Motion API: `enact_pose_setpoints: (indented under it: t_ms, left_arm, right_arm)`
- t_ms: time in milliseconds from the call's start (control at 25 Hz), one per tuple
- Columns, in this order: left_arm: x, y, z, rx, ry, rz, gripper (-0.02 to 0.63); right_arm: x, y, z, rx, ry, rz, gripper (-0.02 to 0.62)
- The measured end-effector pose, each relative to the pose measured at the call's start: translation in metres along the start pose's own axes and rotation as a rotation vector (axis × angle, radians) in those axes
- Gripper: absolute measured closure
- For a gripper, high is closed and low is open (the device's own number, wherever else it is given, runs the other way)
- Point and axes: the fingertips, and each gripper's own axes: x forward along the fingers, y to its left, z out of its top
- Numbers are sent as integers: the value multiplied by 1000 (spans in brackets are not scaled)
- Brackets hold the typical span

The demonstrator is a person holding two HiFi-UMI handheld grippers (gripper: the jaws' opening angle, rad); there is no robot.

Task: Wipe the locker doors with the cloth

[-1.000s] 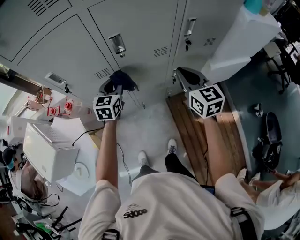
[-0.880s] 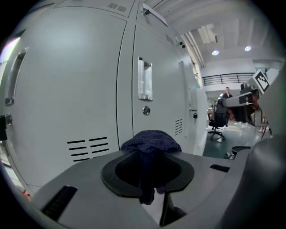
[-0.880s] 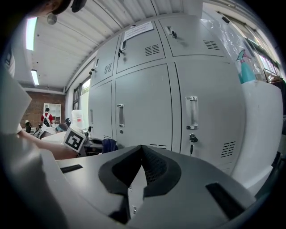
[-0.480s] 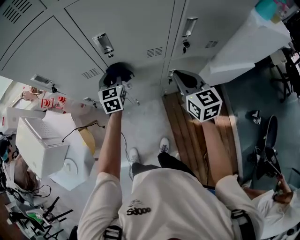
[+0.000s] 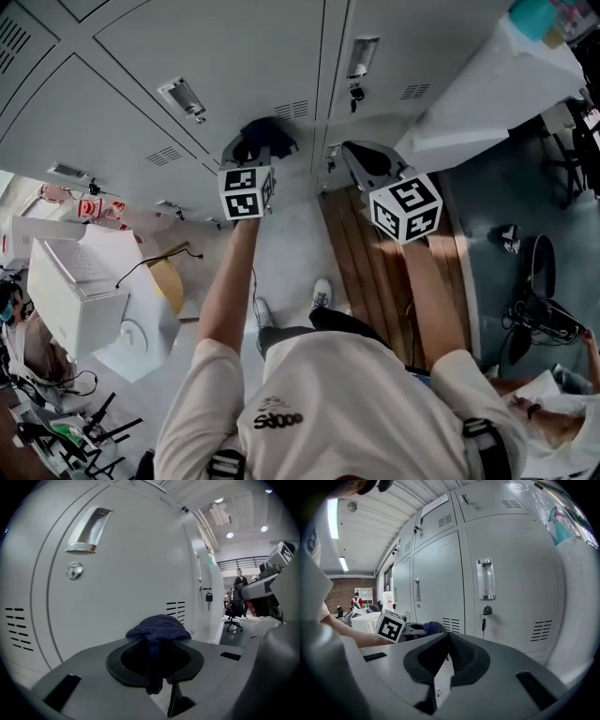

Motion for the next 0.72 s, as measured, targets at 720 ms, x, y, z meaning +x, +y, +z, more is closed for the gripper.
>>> enact_pose_setpoints:
  t_ms: [720]
  left_arm:
    - [26, -81, 104, 41, -156, -187, 517]
  right_arm:
    - [-44, -39, 22, -16, -69, -73, 588]
